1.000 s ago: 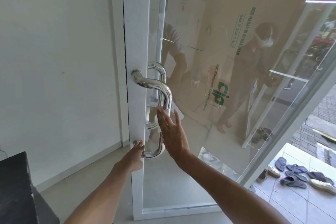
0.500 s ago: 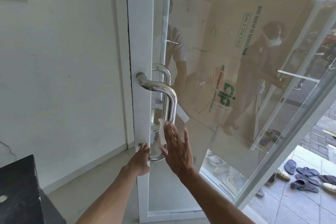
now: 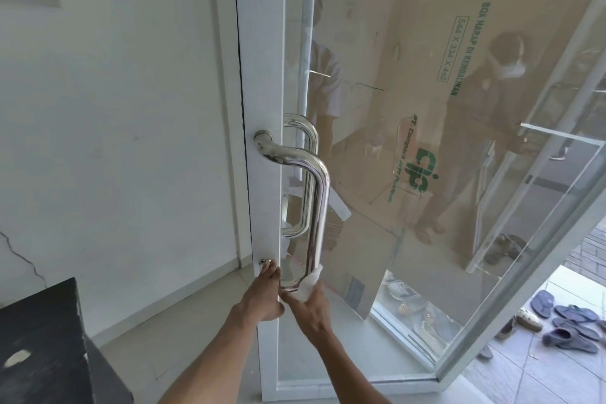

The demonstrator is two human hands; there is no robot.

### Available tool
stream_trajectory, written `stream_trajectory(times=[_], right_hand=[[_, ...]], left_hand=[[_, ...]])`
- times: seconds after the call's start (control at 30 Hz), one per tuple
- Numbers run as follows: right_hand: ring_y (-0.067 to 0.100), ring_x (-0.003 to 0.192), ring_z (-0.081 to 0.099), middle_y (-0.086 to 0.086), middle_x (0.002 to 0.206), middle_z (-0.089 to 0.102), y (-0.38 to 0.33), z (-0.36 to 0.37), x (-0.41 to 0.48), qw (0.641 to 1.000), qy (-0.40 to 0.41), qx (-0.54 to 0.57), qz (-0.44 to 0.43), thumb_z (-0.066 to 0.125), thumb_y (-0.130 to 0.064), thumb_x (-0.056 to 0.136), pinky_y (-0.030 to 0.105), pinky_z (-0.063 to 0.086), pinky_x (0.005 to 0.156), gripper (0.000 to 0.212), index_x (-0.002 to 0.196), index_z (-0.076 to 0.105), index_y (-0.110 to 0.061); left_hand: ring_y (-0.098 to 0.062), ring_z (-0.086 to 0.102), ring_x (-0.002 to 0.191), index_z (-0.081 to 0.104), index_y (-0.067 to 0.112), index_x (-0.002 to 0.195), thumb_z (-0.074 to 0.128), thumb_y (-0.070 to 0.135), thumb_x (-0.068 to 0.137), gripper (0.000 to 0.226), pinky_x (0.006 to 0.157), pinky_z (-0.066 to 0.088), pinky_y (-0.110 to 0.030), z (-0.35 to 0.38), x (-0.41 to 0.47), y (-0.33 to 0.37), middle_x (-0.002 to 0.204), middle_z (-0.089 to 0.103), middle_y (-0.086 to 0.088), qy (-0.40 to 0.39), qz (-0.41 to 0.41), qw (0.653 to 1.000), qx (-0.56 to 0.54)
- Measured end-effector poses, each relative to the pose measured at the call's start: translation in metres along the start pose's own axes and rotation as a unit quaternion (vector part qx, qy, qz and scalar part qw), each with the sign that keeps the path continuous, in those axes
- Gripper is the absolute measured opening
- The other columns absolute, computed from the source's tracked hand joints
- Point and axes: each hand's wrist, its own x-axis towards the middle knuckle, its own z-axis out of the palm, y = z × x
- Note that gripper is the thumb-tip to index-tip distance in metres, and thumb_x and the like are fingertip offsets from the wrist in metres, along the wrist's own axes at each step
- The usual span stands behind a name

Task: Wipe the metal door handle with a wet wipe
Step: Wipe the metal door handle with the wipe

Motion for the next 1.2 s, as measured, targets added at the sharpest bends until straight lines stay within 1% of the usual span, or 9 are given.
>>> stream_trajectory(times=[0.1,0.23,0.4,0.53,0.63,0.83,0.97,1.07,1.2], right_hand=[[0.019,0.11,0.059,-0.005,0.118,0.062,-0.019,-0.008,0.005,0.998,0.012,0.06,-0.011,0.07,-0.068,0.066,0.042,0.05,0.094,0.093,0.137,0.041,-0.016],[-0.005,0.082,0.058,-0.021,0.09,0.064,-0.088,-0.035,0.011,0.975,0.062,0.155,-0.149,0.054,-0.082,0.072,0.023,0.046,0.075,0.063,0.109,0.059,-0.031],[0.022,0.098,0.061,0.007,0.102,0.065,-0.13,-0.061,0.011,0.951,0.051,0.193,-0.238,0.042,-0.07,0.091,0.042,0.051,0.088,0.052,0.105,0.06,-0.023],[-0.004,0.109,0.056,-0.022,0.115,0.063,-0.078,-0.046,-0.001,0.971,0.02,0.142,-0.193,0.031,-0.075,0.09,0.023,0.044,0.092,0.057,0.121,0.057,-0.036],[-0.003,0.111,0.053,-0.009,0.127,0.059,-0.034,-0.035,-0.006,0.984,-0.034,0.144,-0.103,0.029,-0.072,0.091,0.026,0.038,0.102,0.056,0.119,0.058,-0.035],[0.007,0.146,0.011,-0.006,0.16,0.012,-0.042,-0.043,-0.003,0.972,-0.052,0.226,-0.036,0.015,-0.078,0.083,0.036,0.004,0.119,0.091,0.155,0.01,-0.023],[-0.008,0.114,0.044,-0.023,0.125,0.048,-0.071,-0.057,0.008,0.961,0.033,0.254,-0.103,0.02,-0.057,0.098,0.025,0.027,0.104,0.059,0.139,0.046,-0.023],[0.009,0.062,0.047,-0.008,0.063,0.05,-0.066,-0.053,0.011,0.973,0.075,0.169,-0.136,0.029,-0.04,0.105,0.029,0.038,0.067,0.043,0.07,0.053,-0.029],[0.018,0.072,0.051,-0.002,0.067,0.053,-0.014,-0.033,0.014,0.987,0.065,0.142,-0.026,0.036,-0.036,0.104,0.024,0.039,0.057,0.044,0.073,0.058,-0.016]], left_hand=[[-0.021,-0.011,0.15,0.001,0.002,0.153,0.051,0.006,0.079,0.089,0.122,0.008,-0.027,-0.002,-0.002,0.001,0.163,-0.008,-0.009,-0.003,-0.008,1.0,-0.016],[-0.021,-0.01,0.15,0.001,0.002,0.153,0.049,0.007,0.081,0.086,0.122,0.011,-0.03,-0.002,-0.006,0.003,0.163,-0.009,-0.008,-0.008,-0.007,1.0,-0.012],[-0.021,-0.011,0.15,-0.001,0.002,0.153,0.048,0.008,0.083,0.085,0.122,0.008,-0.029,-0.003,-0.008,0.005,0.163,-0.01,-0.007,-0.015,-0.013,1.0,-0.006],[-0.02,-0.011,0.15,0.002,0.002,0.153,0.049,0.007,0.081,0.086,0.122,0.008,-0.028,-0.002,-0.012,0.005,0.163,-0.009,-0.008,-0.004,-0.008,1.0,-0.019],[-0.019,-0.013,0.15,0.0,0.002,0.153,0.047,0.006,0.08,0.087,0.121,0.007,-0.026,-0.003,-0.014,0.006,0.163,-0.011,-0.007,-0.01,-0.012,1.0,-0.027],[-0.018,-0.013,0.15,0.0,0.003,0.153,0.046,0.004,0.08,0.087,0.121,0.01,-0.026,-0.004,-0.017,0.006,0.163,-0.011,-0.006,-0.01,-0.003,1.0,-0.025],[-0.02,-0.011,0.15,0.002,0.002,0.153,0.049,0.005,0.082,0.085,0.122,0.011,-0.03,-0.004,-0.018,0.007,0.163,-0.009,-0.007,-0.01,0.005,1.0,-0.018],[-0.02,-0.012,0.15,0.001,0.003,0.153,0.048,0.004,0.081,0.086,0.121,0.012,-0.029,-0.005,-0.019,0.009,0.163,-0.01,-0.006,-0.013,0.004,1.0,-0.017],[-0.019,-0.012,0.15,0.001,0.003,0.153,0.047,0.006,0.079,0.087,0.121,0.013,-0.028,-0.005,-0.019,0.008,0.163,-0.01,-0.005,-0.016,0.002,1.0,-0.015]])
